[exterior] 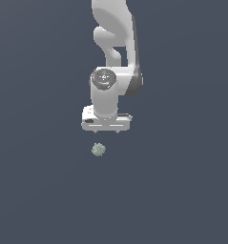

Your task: Pick up the object and move it to a goal position.

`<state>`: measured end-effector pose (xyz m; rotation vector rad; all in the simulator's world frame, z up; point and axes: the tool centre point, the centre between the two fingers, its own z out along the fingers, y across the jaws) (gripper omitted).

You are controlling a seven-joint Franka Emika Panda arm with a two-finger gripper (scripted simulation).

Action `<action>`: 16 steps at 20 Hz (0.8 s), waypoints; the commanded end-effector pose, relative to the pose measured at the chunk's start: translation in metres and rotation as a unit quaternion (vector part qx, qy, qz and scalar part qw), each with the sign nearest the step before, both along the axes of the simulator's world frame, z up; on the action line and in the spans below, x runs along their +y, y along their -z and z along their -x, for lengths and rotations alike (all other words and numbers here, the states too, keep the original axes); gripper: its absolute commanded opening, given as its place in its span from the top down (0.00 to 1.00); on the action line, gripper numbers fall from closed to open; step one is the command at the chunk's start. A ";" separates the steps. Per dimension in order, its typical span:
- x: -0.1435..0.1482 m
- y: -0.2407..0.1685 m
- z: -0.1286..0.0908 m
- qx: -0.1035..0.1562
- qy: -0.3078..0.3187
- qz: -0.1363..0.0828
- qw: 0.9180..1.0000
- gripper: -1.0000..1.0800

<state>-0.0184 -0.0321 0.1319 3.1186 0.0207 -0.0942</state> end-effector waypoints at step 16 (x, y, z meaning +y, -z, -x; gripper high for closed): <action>-0.044 0.043 -0.042 -0.031 0.061 -0.009 0.998 0.04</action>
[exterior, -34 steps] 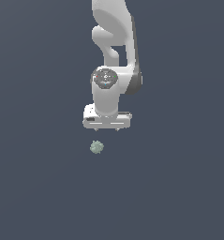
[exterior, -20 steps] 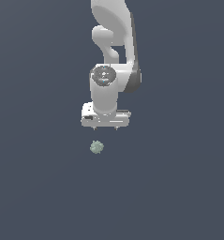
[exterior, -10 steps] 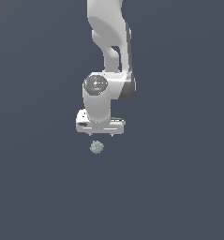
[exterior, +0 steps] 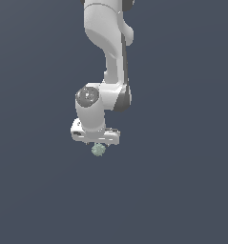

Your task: Pick up the object and move it to a goal position.

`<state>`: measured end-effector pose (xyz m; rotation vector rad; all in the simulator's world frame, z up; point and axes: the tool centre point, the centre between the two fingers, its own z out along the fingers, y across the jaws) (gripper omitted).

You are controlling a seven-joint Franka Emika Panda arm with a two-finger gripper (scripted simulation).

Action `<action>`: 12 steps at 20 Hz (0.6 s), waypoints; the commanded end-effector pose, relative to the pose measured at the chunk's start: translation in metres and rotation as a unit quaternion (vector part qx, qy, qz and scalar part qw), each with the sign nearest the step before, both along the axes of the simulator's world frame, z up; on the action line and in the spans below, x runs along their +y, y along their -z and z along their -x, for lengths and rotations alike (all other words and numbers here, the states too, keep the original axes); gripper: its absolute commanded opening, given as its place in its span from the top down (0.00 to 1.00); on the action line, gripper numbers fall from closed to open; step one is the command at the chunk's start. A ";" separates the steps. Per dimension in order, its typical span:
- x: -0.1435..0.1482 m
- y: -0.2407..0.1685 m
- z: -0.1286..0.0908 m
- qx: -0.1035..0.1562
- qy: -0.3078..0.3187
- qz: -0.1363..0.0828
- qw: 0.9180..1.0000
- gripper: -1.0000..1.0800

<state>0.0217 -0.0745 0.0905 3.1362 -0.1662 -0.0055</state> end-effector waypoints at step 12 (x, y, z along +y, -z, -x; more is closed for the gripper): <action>-0.001 0.037 0.000 -0.001 0.002 0.000 1.000 0.04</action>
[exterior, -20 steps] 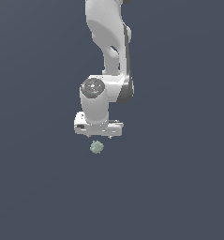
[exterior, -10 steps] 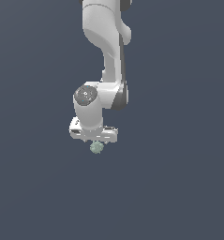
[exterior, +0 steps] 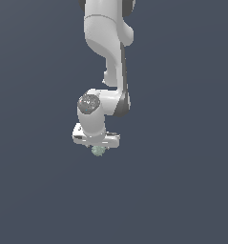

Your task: Pick up the object and move it to a goal position.

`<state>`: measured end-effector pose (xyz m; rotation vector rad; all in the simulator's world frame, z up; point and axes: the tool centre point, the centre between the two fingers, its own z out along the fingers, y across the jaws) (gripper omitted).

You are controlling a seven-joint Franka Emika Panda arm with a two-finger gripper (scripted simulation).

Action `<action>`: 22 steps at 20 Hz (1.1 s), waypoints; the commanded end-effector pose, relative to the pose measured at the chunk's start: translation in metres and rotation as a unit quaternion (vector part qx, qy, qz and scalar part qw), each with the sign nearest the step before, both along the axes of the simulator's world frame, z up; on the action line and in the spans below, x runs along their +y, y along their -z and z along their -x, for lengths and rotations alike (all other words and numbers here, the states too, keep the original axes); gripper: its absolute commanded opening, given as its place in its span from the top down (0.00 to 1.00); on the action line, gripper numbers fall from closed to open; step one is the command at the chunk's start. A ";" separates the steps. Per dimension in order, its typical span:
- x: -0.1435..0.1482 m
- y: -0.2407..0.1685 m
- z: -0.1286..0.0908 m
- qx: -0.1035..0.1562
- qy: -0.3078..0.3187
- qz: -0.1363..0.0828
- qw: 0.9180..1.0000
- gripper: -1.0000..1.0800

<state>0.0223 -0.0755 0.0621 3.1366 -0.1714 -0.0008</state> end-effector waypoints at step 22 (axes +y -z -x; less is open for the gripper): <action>-0.004 0.020 -0.004 -0.001 0.001 0.000 1.000 1.00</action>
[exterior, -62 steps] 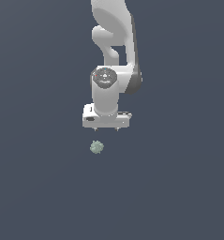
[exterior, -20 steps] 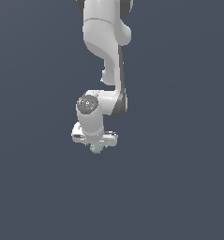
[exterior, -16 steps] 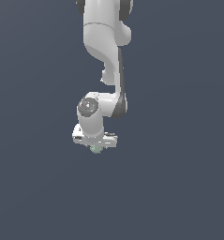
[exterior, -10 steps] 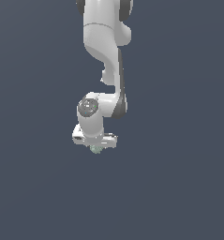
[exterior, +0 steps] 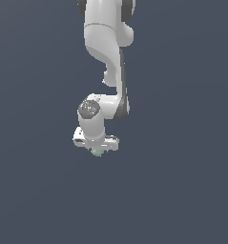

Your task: Pick up the object and move it to a goal position.

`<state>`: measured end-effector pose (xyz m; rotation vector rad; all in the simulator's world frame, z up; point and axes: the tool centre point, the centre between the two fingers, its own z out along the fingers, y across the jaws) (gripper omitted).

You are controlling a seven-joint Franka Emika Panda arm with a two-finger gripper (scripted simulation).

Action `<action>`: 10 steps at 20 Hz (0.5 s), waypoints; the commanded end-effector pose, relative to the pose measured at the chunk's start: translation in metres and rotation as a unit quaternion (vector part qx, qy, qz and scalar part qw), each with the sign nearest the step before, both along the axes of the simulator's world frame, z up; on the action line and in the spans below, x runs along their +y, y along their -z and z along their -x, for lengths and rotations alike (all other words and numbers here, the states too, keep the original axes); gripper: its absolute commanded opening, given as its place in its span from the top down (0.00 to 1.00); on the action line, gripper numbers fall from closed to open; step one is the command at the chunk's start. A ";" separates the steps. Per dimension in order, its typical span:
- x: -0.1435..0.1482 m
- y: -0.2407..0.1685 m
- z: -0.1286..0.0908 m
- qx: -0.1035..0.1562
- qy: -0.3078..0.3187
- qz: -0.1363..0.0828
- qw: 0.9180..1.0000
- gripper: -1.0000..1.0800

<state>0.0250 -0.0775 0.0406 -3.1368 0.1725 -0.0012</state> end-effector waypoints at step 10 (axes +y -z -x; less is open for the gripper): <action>-0.035 -0.021 -0.024 0.000 0.000 0.000 1.000 1.00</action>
